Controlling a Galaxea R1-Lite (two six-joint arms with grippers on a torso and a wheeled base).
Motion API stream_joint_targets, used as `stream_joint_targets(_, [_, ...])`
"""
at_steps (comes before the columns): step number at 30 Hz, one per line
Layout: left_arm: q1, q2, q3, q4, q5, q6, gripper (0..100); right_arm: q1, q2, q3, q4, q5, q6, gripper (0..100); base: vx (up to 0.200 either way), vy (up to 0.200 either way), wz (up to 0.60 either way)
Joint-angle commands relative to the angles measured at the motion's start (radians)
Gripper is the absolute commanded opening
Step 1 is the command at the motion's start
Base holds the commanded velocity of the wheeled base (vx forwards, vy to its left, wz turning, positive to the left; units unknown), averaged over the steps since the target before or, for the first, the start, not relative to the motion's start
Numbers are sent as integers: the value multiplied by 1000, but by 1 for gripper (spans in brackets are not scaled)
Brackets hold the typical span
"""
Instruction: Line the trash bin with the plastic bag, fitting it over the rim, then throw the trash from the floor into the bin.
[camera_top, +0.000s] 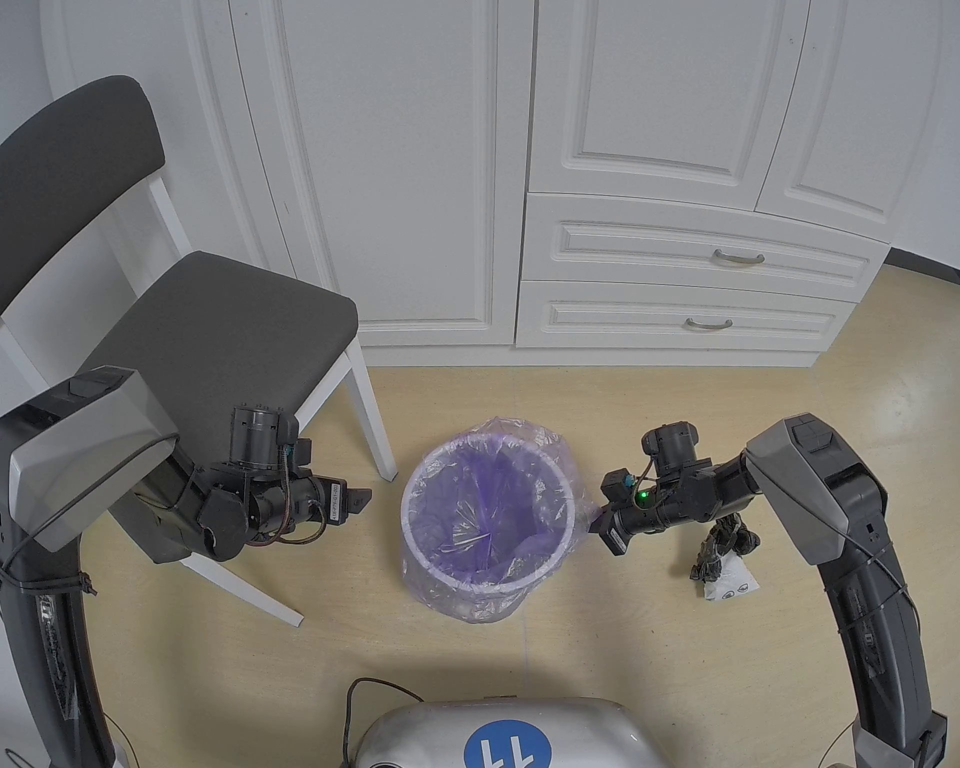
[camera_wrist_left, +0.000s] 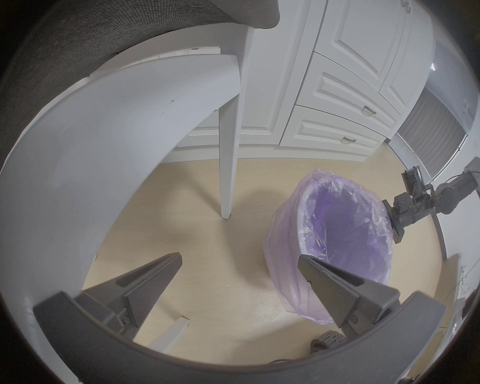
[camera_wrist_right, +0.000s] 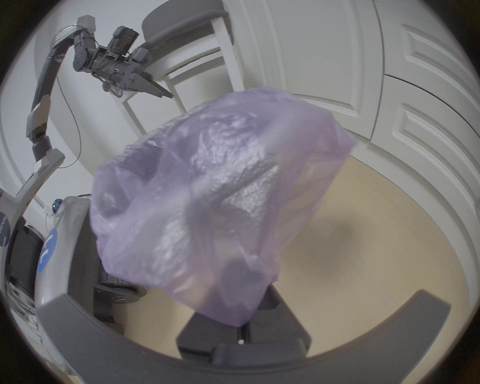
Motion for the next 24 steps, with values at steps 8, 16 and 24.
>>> stream_joint_targets(8, [-5,18,2,0,0,1,100,-2,216,-216,41,-8,146,0,0,0,0])
stream_joint_targets(16, [-6,24,1,-2,0,1,100,4,236,-216,45,-11,175,0,0,0,0])
stream_joint_targets(24, [-8,30,2,-2,2,-1,100,3,236,-216,27,-8,181,0,0,0,0])
